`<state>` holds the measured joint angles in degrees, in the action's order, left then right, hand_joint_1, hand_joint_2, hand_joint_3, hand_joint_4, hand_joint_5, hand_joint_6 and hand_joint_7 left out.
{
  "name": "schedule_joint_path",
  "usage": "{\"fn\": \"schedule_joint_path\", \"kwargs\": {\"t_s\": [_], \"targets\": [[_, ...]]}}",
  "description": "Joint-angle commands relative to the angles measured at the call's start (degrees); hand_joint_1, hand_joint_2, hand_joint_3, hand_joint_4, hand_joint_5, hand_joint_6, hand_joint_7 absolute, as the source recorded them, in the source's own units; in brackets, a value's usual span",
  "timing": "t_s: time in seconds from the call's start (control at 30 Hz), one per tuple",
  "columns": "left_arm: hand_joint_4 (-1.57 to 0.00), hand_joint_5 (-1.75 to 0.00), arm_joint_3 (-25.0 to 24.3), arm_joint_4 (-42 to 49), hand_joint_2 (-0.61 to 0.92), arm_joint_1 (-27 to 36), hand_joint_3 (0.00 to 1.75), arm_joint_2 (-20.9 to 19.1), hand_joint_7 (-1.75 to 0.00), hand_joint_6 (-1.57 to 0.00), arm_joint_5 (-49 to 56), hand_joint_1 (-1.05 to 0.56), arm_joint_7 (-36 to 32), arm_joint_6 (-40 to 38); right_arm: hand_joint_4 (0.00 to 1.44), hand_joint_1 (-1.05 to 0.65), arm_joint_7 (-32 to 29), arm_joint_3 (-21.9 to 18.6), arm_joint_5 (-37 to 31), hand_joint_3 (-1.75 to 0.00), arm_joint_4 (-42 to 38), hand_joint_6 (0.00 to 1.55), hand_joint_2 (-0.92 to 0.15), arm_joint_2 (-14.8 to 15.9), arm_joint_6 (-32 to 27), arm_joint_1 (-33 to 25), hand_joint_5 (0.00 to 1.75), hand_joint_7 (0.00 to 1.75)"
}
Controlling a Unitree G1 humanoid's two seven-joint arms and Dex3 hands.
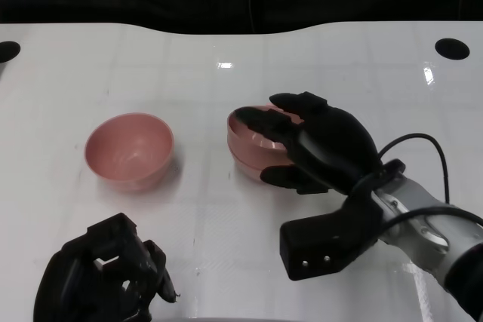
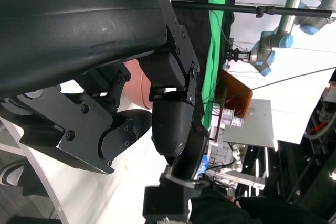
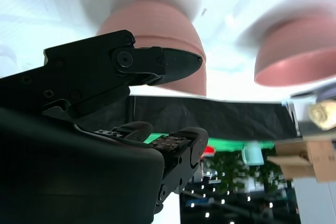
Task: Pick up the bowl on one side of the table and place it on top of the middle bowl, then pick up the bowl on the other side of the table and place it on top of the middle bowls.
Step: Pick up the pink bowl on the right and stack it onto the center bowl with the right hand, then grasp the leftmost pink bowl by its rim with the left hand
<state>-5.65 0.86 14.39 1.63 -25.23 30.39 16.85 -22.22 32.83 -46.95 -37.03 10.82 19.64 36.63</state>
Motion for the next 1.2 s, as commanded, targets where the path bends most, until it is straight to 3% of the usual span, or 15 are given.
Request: {"fn": "schedule_joint_path", "kwargs": {"t_s": [0.03, 0.13, 0.2, 0.3, 0.6, 0.73, 0.87, 1.0, 1.03, 1.13, 1.2], "targets": [[-0.92, -1.6, -0.29, 0.31, 0.59, -0.22, 0.97, -0.79, -1.39, -0.92, 0.65, -0.06, -0.17, 0.89, 0.13, -0.67, -0.87, -2.67, 2.01, -0.44, 5.55, 0.24, -0.92, 2.9, 2.29, -4.12, 0.21, 0.0], [-0.91, -1.62, -0.38, 0.54, 0.6, -0.36, 0.97, -0.9, -1.4, -0.92, 0.62, -0.06, 0.06, 0.95, 0.14, -0.66, 0.33, -4.25, 3.59, -0.42, 9.84, 0.25, -0.92, 4.31, 3.76, -7.38, 0.26, 0.01], [-0.91, -1.62, -0.46, 0.72, 0.61, -0.5, 0.97, -1.04, -1.4, -0.91, 0.41, -0.06, 0.35, 0.97, 0.04, -0.65, 1.93, -5.21, 4.73, -0.38, 12.18, 0.27, -0.92, 4.89, 4.33, -9.16, 0.51, 0.01], [-0.91, -1.62, -0.5, 0.56, 0.61, -0.64, 0.98, -1.1, -1.41, -0.91, 0.47, -0.06, -0.03, 0.64, 0.03, -0.63, 3.28, -7.59, 8.75, -0.34, 16.58, 0.31, -0.92, 5.98, 7.36, -14.39, 0.64, 0.03], [-0.94, -1.59, -0.99, 0.74, 0.6, -0.79, 0.98, -0.92, -1.4, -0.93, 0.21, -0.06, -0.35, 0.92, 0.29, -0.38, 8.88, -13.88, 24.46, -0.12, 23.95, 0.6, -0.92, 5.39, 17.39, -27.93, 0.81, 0.17], [-0.93, -1.59, -1.03, 0.07, 0.58, -0.56, 1.02, -0.47, -1.4, -0.93, 0.48, -0.07, -1.03, 0.98, 0.42, -0.28, 14.19, -15.79, 32.81, -0.16, 25.72, 0.73, -0.92, 5.38, 21.23, -33.29, 0.92, 0.24], [-0.91, -1.6, -1.3, 0.26, 0.58, -0.5, 1.06, 0.34, -1.37, -0.87, 1.74, -0.06, -2.33, 2.96, 0.54, -0.23, 16.46, -17.53, 36.83, -0.19, 28.12, 0.83, -0.92, 3.5, 21.64, -38.03, 1.01, 0.3], [-0.84, -1.57, -1.64, -0.17, 0.71, -0.25, 0.79, 0.85, -1.35, -0.78, 2.88, -0.14, -4.21, 4.0, 0.66, -0.23, 15.72, -19.04, 36.28, -0.26, 26.73, 0.93, -0.9, 0.93, 24.98, -40.68, 1.16, 0.43], [-0.77, -1.55, -1.64, -0.82, 0.74, -0.04, 0.69, 0.87, -1.3, -0.74, 3.4, -0.15, -5.01, 3.92, 0.69, -0.24, 15.65, -19.4, 36.14, -0.29, 26.39, 0.93, -0.89, 0.41, 25.37, -41.12, 1.19, 0.51], [-0.68, -1.41, -1.61, -2.25, 0.75, 0.15, 0.58, 0.65, -1.12, -0.68, 6.45, -0.16, -7.71, 4.81, 0.75, -0.22, 16.27, -20.34, 36.75, -0.38, 24.58, 0.91, -0.85, -0.95, 27.02, -41.56, 1.24, 0.71], [-0.65, -1.31, -1.57, -3.22, 0.8, 0.18, 0.45, 0.24, -0.91, -0.65, 7.73, -0.16, -8.73, 5.13, 0.78, -0.17, 16.52, -20.82, 36.98, -0.54, 22.87, 0.91, -0.76, -1.71, 28.32, -41.05, 1.28, 0.78]]}}
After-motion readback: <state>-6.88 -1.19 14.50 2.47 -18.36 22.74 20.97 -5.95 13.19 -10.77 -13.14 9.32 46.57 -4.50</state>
